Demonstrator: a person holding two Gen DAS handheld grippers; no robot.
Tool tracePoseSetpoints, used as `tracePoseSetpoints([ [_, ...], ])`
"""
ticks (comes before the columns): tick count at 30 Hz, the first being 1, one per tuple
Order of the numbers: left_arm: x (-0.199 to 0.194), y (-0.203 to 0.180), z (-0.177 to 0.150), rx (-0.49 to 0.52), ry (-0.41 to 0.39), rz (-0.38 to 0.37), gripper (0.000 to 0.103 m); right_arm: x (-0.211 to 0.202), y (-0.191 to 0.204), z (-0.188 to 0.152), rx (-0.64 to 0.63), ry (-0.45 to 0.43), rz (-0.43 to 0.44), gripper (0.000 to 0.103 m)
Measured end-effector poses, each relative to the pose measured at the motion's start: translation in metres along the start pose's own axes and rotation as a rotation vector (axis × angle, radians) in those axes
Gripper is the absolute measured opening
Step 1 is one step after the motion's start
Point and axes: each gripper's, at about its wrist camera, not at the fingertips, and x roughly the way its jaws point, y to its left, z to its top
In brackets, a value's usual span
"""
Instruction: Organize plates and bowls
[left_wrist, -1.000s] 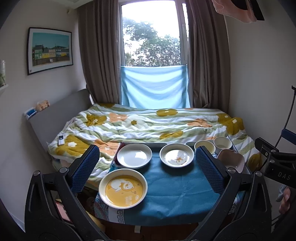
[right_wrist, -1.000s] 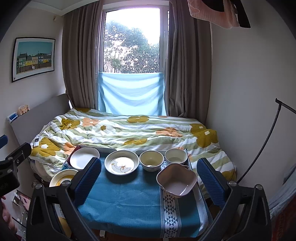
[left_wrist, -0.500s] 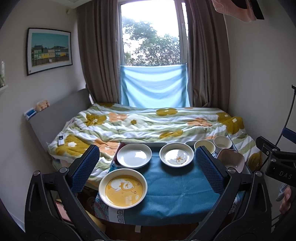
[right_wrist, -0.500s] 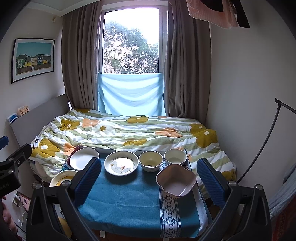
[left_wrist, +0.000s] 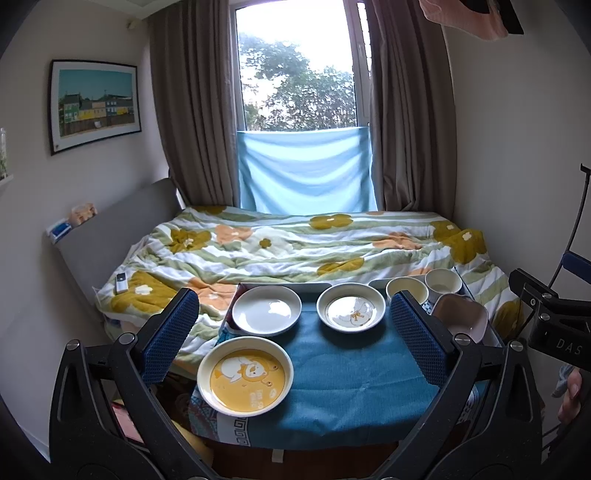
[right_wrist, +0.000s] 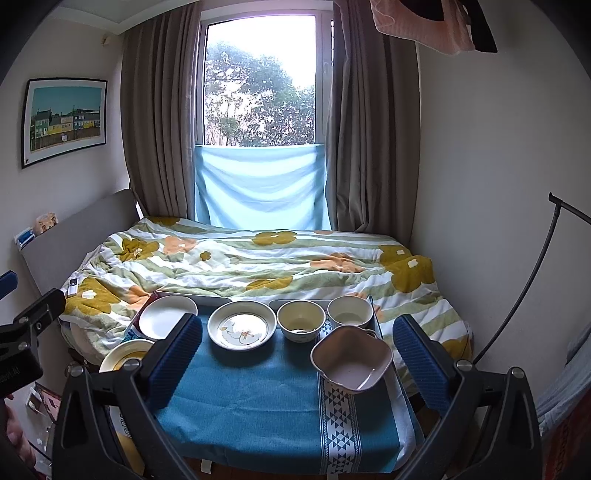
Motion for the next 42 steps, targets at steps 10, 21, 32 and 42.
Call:
tracePoseSetpoints([
  [10, 0.0, -0.001, 0.0, 0.001, -0.001, -0.002, 0.103, 0.001, -0.001, 0.0, 0.001, 0.002, 0.0, 0.103],
  [21, 0.0, -0.002, 0.0, 0.001, -0.001, -0.002, 0.103, 0.002, -0.007, -0.001, 0.003, 0.001, -0.002, 0.103],
  [32, -0.001, -0.006, 0.0, 0.003, -0.011, 0.005, 0.103, 0.003, -0.015, 0.0, 0.006, -0.005, -0.005, 0.103],
  [42, 0.002, -0.006, 0.002, -0.021, 0.006, 0.003, 0.103, 0.007, -0.016, 0.006, -0.008, 0.004, 0.004, 0.103],
])
